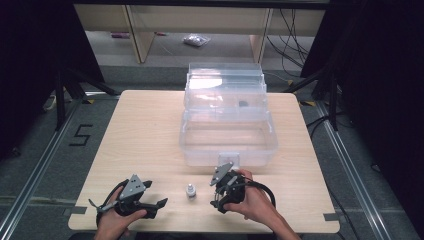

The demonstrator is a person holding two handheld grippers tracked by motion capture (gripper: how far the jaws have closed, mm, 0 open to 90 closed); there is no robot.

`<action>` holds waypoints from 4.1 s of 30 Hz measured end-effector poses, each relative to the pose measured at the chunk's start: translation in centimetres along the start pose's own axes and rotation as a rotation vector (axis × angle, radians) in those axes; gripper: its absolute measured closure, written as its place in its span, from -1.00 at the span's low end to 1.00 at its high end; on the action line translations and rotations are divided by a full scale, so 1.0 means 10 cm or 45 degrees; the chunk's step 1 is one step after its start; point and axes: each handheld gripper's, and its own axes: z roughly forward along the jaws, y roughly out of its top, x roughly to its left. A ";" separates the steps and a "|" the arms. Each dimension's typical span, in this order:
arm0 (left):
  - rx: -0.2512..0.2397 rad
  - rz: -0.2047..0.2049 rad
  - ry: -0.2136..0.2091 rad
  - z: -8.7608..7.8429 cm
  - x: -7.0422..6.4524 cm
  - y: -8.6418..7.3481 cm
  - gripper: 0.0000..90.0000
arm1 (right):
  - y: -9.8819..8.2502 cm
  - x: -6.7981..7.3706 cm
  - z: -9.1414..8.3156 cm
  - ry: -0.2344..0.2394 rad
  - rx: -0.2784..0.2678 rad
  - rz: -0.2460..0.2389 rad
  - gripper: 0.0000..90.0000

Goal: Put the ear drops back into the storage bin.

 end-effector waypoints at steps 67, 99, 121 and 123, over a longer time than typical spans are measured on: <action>0.026 0.024 -0.005 -0.02 0.01 0.01 -0.62 | 0.87 0.07 0.66 0.128 0.342 -0.309 0.33; 0.023 0.020 -0.004 -0.01 0.00 0.01 -0.62 | 0.63 -0.36 -0.33 0.063 0.322 -0.160 0.33; 0.033 0.040 -0.009 -0.01 0.02 0.00 -0.62 | 0.47 -0.76 -0.96 0.009 0.294 -0.020 0.34; 0.042 0.037 -0.013 -0.01 0.01 0.00 -0.62 | 0.46 -0.79 -1.00 -0.003 0.301 0.007 0.34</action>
